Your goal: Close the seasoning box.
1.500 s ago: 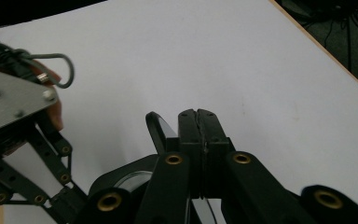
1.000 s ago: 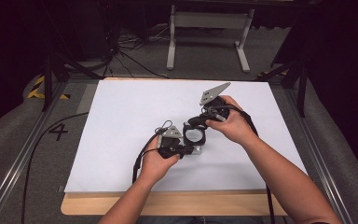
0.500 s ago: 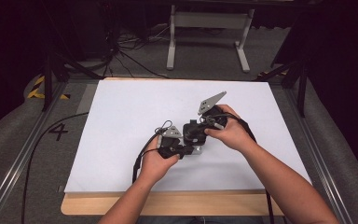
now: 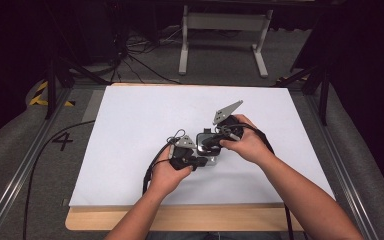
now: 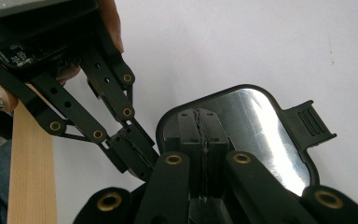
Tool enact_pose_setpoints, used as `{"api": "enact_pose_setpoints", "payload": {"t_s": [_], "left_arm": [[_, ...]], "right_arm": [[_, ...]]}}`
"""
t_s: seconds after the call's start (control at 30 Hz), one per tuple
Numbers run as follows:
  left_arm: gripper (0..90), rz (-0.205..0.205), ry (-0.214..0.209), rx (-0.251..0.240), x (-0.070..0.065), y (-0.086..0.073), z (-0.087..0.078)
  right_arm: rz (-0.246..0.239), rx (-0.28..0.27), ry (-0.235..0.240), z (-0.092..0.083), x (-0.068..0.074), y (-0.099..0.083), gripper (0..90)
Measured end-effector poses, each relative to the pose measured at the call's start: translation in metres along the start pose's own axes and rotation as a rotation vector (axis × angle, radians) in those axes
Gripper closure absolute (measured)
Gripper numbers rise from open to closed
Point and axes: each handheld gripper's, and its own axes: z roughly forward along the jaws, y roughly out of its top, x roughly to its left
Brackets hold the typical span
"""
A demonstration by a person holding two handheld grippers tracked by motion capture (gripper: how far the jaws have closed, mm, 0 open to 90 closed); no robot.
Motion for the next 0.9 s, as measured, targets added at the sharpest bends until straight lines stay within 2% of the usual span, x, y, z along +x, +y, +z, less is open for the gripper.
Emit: {"api": "enact_pose_setpoints", "payload": {"t_s": [0.07, 0.13, 0.23, 0.33, 0.4, 0.5, 0.6, 0.7, 0.77, 0.9], "left_arm": [[88.5, 0.001, -0.006, 0.001, 0.0, 0.0, -0.001], [87.8, 0.013, -0.007, 0.022, -0.001, 0.002, -0.004], [84.8, 0.026, 0.007, 0.034, -0.003, 0.005, -0.011], [82.8, 0.046, 0.024, 0.042, -0.002, 0.009, -0.025], [79.8, 0.043, 0.034, 0.039, -0.001, 0.011, -0.036], [78.7, 0.039, 0.06, 0.029, 0.001, 0.012, -0.054], [77.4, 0.026, 0.073, 0.02, 0.007, 0.012, -0.072], [75.8, 0.012, 0.107, -0.006, 0.013, 0.011, -0.085], [74.0, -0.013, 0.123, -0.024, 0.016, 0.009, -0.092], [72.4, -0.04, 0.19, -0.03, 0.027, 0.003, -0.109]], "right_arm": [[0.0, 0.0, -0.001, 0.0, 0.0, 0.0, 90.0], [0.001, 0.005, -0.002, -0.002, 0.002, 0.001, 90.0], [-0.003, -0.027, -0.001, -0.009, 0.003, 0.003, 90.0], [0.002, -0.069, -0.016, -0.021, 0.002, 0.004, 89.6], [0.024, -0.108, -0.042, -0.036, -0.001, 0.003, 84.6], [0.035, -0.128, -0.059, -0.045, -0.003, 0.0, 81.0], [0.059, -0.158, -0.083, -0.058, -0.008, -0.006, 77.8], [0.077, -0.189, -0.112, -0.071, -0.013, -0.014, 74.4], [0.089, -0.205, -0.131, -0.079, -0.016, -0.019, 71.3], [0.116, -0.225, -0.174, -0.092, -0.023, -0.031, 67.3]]}}
